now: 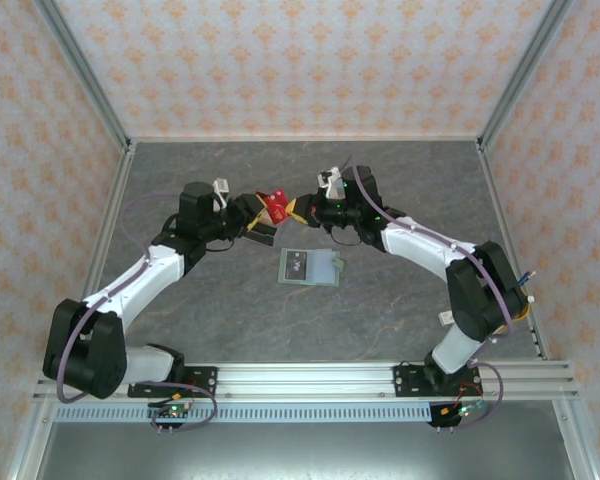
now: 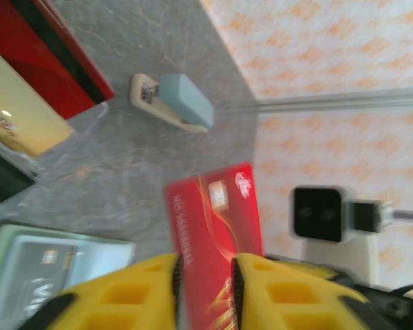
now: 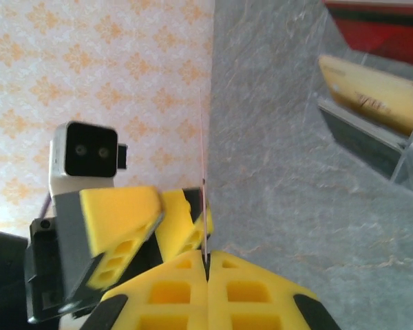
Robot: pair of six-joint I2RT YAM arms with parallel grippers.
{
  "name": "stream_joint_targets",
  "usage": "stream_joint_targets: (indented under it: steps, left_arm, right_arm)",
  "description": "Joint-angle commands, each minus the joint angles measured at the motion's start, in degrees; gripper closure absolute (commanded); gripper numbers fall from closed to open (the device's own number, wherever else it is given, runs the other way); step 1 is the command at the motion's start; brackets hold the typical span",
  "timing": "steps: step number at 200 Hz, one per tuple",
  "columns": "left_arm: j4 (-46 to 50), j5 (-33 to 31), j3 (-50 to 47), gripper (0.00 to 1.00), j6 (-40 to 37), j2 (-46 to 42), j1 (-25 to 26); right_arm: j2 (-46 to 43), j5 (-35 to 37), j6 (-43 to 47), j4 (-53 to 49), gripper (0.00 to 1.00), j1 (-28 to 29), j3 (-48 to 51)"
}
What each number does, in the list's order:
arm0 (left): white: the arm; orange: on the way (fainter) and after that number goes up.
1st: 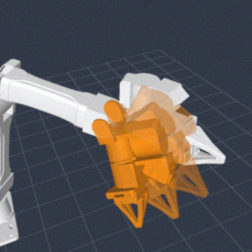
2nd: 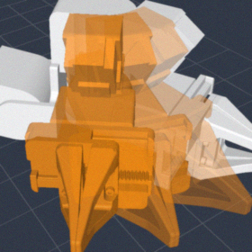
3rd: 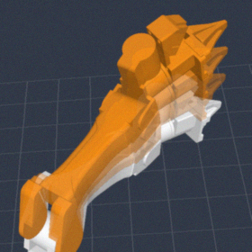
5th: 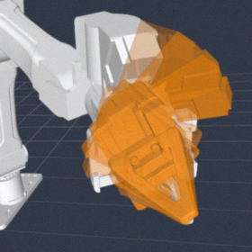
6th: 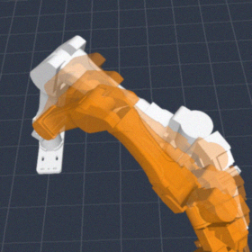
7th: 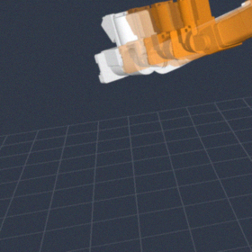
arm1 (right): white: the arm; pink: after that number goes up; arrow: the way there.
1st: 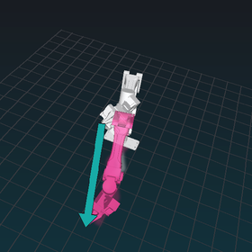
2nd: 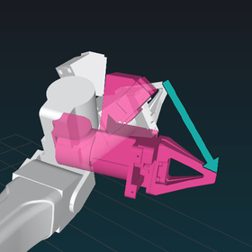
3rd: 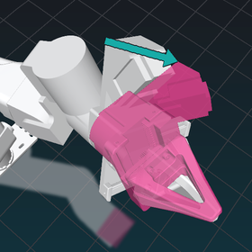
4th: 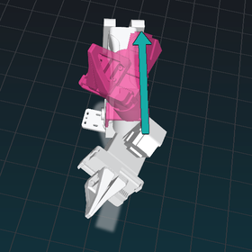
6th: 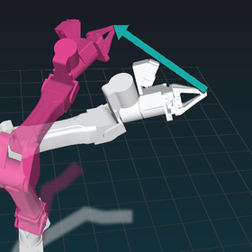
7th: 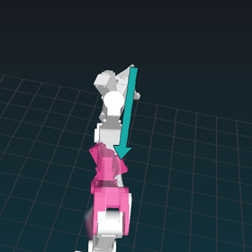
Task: Take the credit cards out of the card holder
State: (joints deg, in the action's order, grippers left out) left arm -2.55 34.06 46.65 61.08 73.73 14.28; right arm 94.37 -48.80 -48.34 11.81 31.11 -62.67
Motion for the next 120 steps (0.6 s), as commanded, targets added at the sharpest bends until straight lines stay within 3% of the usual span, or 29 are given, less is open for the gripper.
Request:
stream_joint_targets:
  steps: [1, 28, 52, 76, 120]
  left_arm:
    - [14.4, -6.1, 1.2, 0.34, -6.9, -3.2, -1.6]
    - [26.4, -14.7, 2.6, 0.12, -13.3, -5.1, -2.7]
    - [30.3, -18.0, 1.9, 0.0, -16.0, -6.5, -4.1]
    - [32.8, -19.5, 1.7, 0.0, -17.7, -7.0, -5.0]
    - [36.4, -19.9, 2.1, 0.0, -20.2, -5.8, -5.9]
  right_arm:
    - [0.0, 6.7, 14.3, -7.9, 1.0, 0.2, -3.6]
    - [1.5, 13.2, 32.8, -19.3, 1.0, 0.8, -9.5]
    - [4.9, 16.4, 45.5, -24.2, 1.0, 1.3, -15.1]
    - [8.4, 17.4, 58.3, -25.8, 1.0, 2.3, -20.3]
    - [15.2, 17.3, 73.9, -26.7, 1.0, 3.2, -28.3]
